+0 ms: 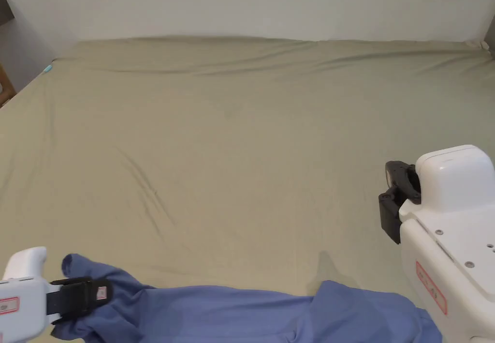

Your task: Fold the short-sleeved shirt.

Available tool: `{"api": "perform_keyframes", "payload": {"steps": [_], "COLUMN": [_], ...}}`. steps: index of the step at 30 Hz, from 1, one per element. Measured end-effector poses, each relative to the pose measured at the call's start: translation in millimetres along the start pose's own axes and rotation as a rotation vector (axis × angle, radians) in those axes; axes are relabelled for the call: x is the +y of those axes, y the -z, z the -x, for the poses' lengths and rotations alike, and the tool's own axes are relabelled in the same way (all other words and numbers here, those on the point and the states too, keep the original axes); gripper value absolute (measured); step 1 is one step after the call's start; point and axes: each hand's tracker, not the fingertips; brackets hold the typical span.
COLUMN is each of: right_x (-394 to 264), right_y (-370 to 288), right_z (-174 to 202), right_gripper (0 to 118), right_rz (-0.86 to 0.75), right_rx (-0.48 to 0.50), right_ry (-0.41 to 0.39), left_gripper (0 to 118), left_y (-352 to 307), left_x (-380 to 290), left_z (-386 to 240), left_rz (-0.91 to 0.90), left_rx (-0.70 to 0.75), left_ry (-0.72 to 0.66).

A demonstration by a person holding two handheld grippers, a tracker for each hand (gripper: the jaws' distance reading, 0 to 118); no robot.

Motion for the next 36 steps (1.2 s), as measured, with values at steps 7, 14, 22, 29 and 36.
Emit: {"api": "perform_keyframes", "payload": {"steps": [7, 14, 22, 29, 36], "right_x": [-8.5, -22.3, -32.2, -32.9, -29.9], "right_y": [-12.8, -20.1, -17.7, -15.9, -18.5], "right_z": [-21.2, -44.6, -58.7, -62.1, -55.6], "right_gripper": [0, 0, 0, 0, 0], "right_rz": [-0.008, 0.007, 0.025, 0.028, 0.019], "right_rx": [-0.018, -0.043, -0.051, -0.05, -0.046], "right_ry": [0.023, 0.051, 0.078, 0.081, 0.078], "left_gripper": [7, 7, 87, 108, 2], "left_y": [61.2, 134.0, 172.3, 124.3, 89.3], "left_x": [-10.7, -38.2, -57.0, -31.0, -34.0], "left_z": [-88.9, -123.9, -139.0, -146.4, -141.7], "left_rz": [0.133, 0.261, 0.293, 0.111, -0.114], "left_rx": [-0.051, 0.0, -0.063, -0.237, 0.144], "left_ry": [0.124, 0.153, -0.045, -0.095, 0.204]}}
